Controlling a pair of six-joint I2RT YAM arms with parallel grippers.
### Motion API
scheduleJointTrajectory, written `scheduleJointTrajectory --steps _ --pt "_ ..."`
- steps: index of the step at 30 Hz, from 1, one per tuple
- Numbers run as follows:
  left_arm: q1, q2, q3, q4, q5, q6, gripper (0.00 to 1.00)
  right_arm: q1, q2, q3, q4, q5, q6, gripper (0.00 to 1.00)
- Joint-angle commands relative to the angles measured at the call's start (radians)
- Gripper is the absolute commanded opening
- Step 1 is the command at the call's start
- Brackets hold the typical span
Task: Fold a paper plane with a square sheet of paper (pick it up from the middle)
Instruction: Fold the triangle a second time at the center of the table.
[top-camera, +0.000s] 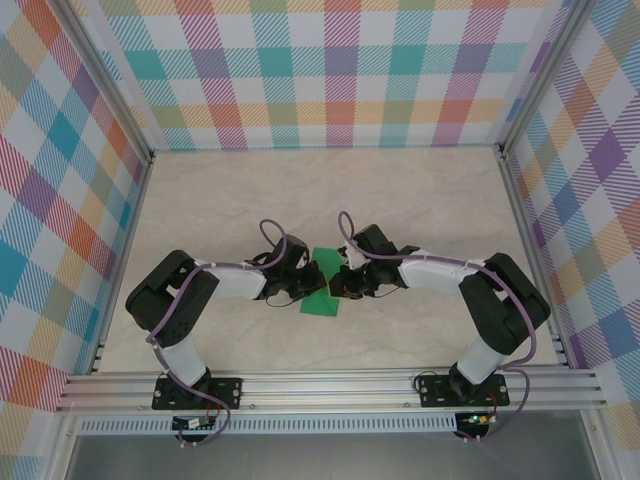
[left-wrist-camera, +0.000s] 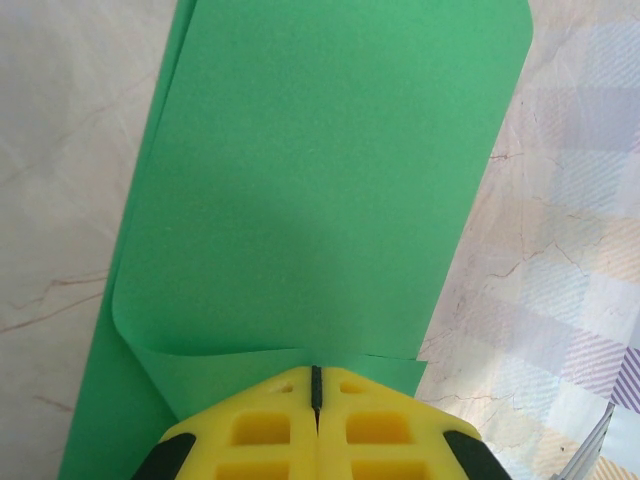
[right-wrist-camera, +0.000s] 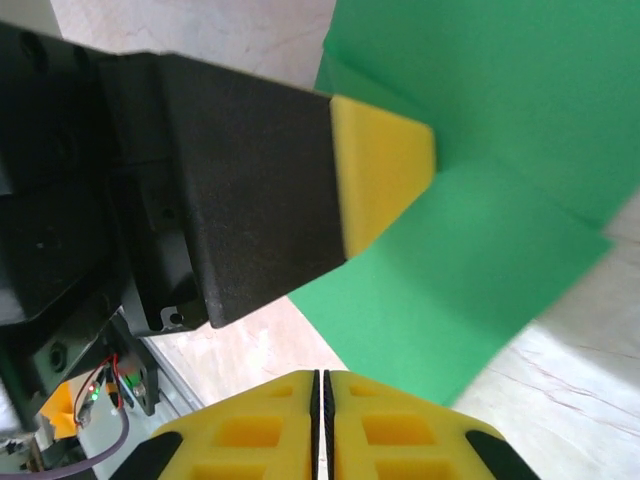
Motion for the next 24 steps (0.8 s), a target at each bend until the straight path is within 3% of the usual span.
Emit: scheduleJointTrajectory --steps 1,14,21,24 --pt "-0.007 0.020 -0.031 -0.076 -0.047 0.004 0.00 0.011 0.042 -0.005 0.059 -0.044 0.055 0.11" --pt "-0.008 0.019 -0.028 -0.079 -0.046 0.002 0.00 0.032 0.151 0.006 0.049 -0.038 0.054 0.11" --pt "-0.008 0.010 -0.039 -0.092 -0.066 0.004 0.00 0.031 0.152 0.032 -0.080 0.066 -0.019 0.11" --pt "-0.008 0.009 -0.043 -0.090 -0.069 0.002 0.00 0.031 0.132 0.035 -0.093 0.052 -0.030 0.12"
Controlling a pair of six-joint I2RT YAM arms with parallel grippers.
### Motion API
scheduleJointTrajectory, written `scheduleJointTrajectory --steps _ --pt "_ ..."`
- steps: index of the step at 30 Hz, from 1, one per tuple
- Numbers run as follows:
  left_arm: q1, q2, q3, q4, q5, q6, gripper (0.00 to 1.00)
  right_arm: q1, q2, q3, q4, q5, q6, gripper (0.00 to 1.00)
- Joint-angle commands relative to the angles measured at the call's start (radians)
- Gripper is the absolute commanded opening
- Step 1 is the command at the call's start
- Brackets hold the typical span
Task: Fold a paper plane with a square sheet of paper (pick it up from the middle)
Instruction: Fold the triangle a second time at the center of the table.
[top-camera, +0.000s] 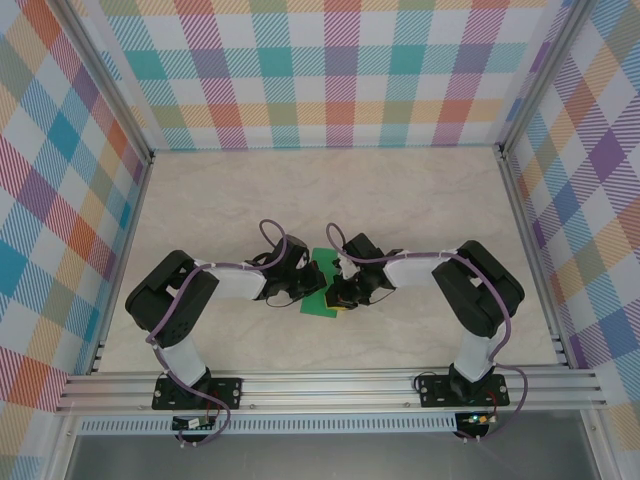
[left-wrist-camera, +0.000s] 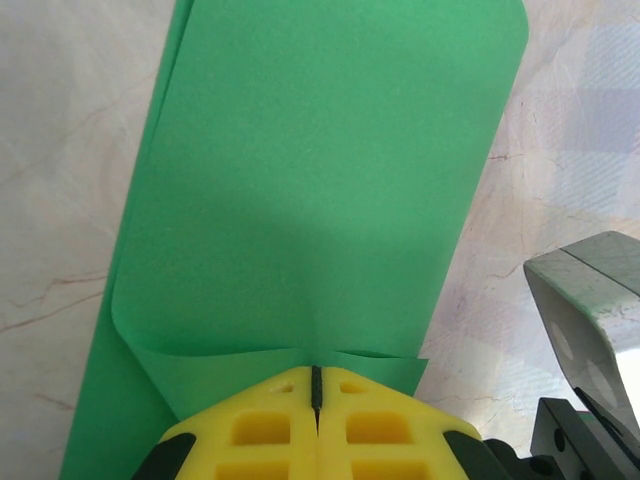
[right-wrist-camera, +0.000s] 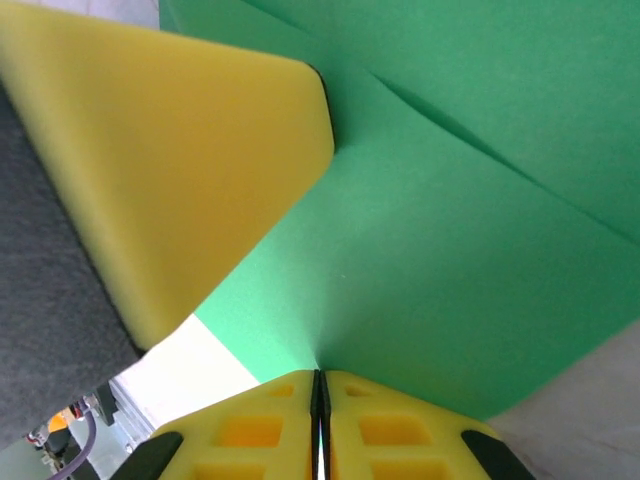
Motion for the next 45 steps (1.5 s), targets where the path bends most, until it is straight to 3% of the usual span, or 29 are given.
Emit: scheduleJointTrajectory --steps 1,8,21,30,39,45 --pt "-0.007 0.012 -0.043 -0.088 -0.062 0.000 0.00 0.002 -0.026 0.007 -0.081 0.026 -0.037 0.12" --pt "-0.007 0.011 -0.041 -0.083 -0.059 -0.001 0.00 0.016 -0.090 -0.027 -0.022 -0.045 -0.003 0.13" --pt "-0.007 0.007 -0.040 -0.089 -0.062 0.000 0.00 0.020 -0.008 -0.068 -0.086 0.028 -0.020 0.11" --pt "-0.006 0.012 -0.035 -0.089 -0.059 0.001 0.00 0.023 -0.103 -0.072 -0.048 -0.067 -0.001 0.12" --pt "-0.007 0.009 -0.032 -0.092 -0.060 0.000 0.00 0.025 0.002 -0.079 -0.125 0.024 -0.015 0.11" --pt "-0.007 0.003 -0.035 -0.099 -0.063 0.003 0.00 0.026 -0.058 -0.091 -0.163 0.062 -0.024 0.11"
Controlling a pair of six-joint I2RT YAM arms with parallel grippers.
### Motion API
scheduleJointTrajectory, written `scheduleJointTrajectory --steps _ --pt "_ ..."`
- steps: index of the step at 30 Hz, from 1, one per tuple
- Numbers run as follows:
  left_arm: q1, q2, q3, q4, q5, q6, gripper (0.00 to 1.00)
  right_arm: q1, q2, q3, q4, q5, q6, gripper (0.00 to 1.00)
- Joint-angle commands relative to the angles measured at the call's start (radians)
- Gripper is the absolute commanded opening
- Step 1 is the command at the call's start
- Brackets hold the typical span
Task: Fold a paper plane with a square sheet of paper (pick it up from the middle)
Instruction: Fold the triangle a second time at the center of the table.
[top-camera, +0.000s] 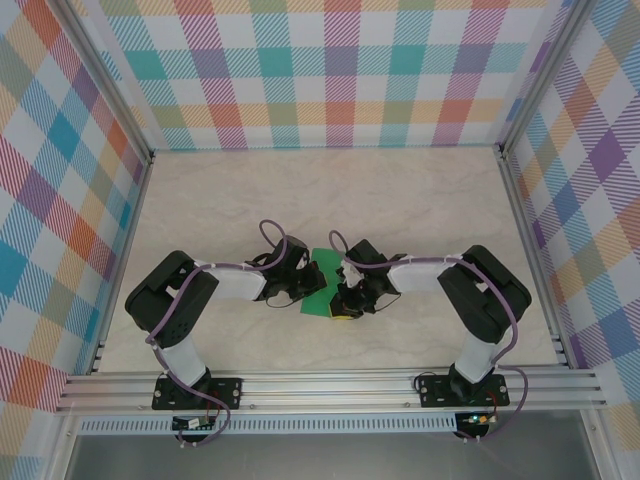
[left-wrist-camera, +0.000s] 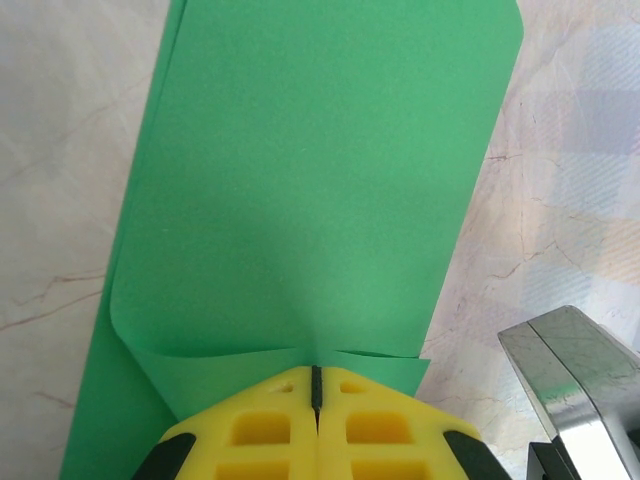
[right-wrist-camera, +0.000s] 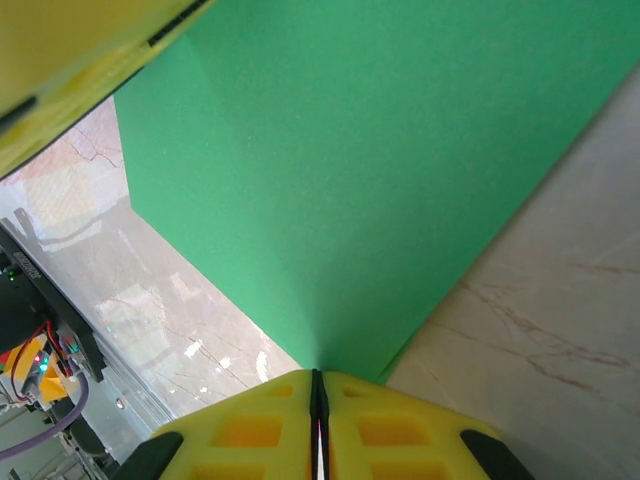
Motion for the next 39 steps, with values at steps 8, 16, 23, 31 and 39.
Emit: scheduleJointTrajectory --steps 8,16,23,31,39 --pt "-0.005 -0.008 -0.032 -0.099 -0.056 0.000 0.00 0.007 -0.095 0.011 0.021 0.044 0.062 0.11" --pt "-0.005 -0.008 -0.022 -0.095 -0.048 -0.002 0.00 0.007 0.010 0.034 0.069 0.050 0.097 0.10" --pt "-0.005 -0.028 -0.019 -0.073 -0.033 0.006 0.00 0.006 0.051 0.003 0.031 0.093 0.093 0.08" --pt "-0.005 -0.105 -0.040 -0.040 -0.006 0.006 0.10 0.006 0.057 0.002 0.016 0.109 0.100 0.07" --pt "-0.004 -0.106 -0.074 0.024 0.017 0.007 0.14 0.007 0.066 0.005 0.015 0.104 0.097 0.07"
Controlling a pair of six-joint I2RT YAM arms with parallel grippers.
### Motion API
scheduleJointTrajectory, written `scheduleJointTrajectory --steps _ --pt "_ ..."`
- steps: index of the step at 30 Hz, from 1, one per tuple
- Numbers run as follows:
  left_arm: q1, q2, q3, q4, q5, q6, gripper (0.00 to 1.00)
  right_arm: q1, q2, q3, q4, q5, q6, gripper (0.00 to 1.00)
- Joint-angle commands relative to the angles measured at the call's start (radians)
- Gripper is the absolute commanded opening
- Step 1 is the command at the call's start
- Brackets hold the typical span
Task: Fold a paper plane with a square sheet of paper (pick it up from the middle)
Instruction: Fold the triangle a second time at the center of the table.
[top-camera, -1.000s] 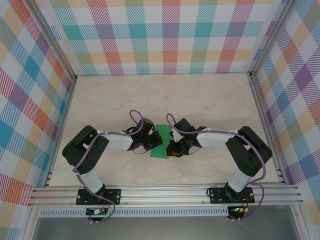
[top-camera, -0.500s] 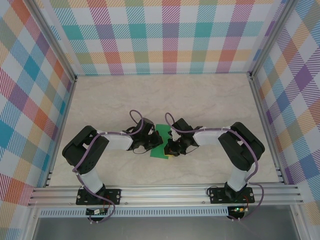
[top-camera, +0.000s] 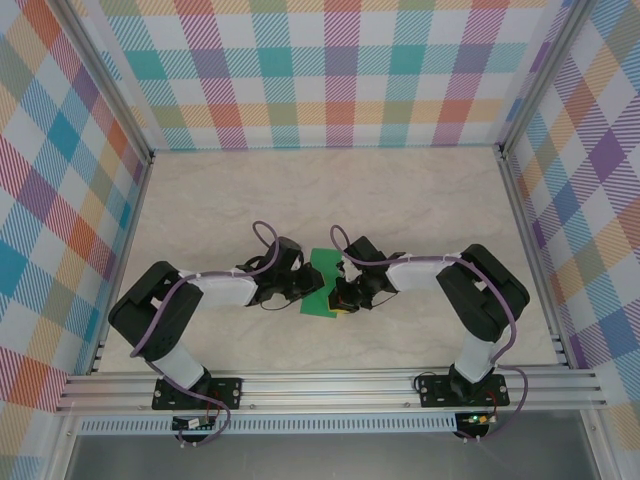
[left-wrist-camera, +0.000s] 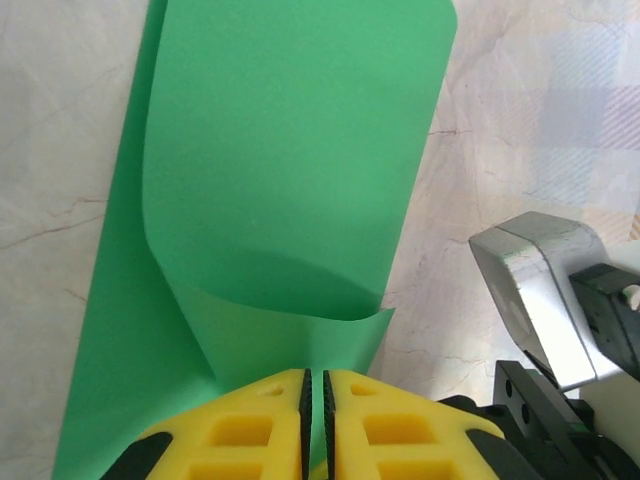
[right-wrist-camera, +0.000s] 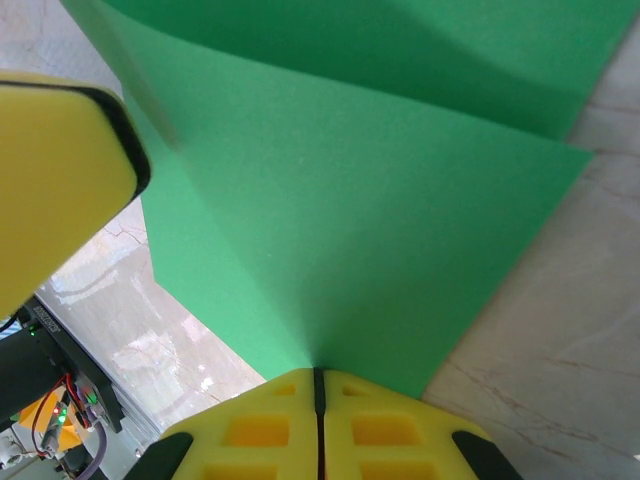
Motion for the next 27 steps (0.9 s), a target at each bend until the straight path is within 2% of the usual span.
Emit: scheduleJointTrajectory --steps 1,5,17,27 --pt "-0.003 0.019 -0.014 0.050 0.023 0.001 0.14 0.007 0.052 -0.016 -0.042 0.056 0.004 0.07" --pt "-0.003 0.062 -0.010 0.116 0.043 -0.014 0.13 0.007 0.055 -0.016 -0.042 0.055 0.004 0.07" --pt "0.013 0.081 -0.005 -0.046 -0.133 0.002 0.07 0.006 0.068 -0.022 -0.063 0.059 -0.006 0.06" --pt "0.086 0.092 -0.009 -0.029 -0.110 0.011 0.07 0.006 0.065 -0.020 -0.078 0.061 -0.017 0.06"
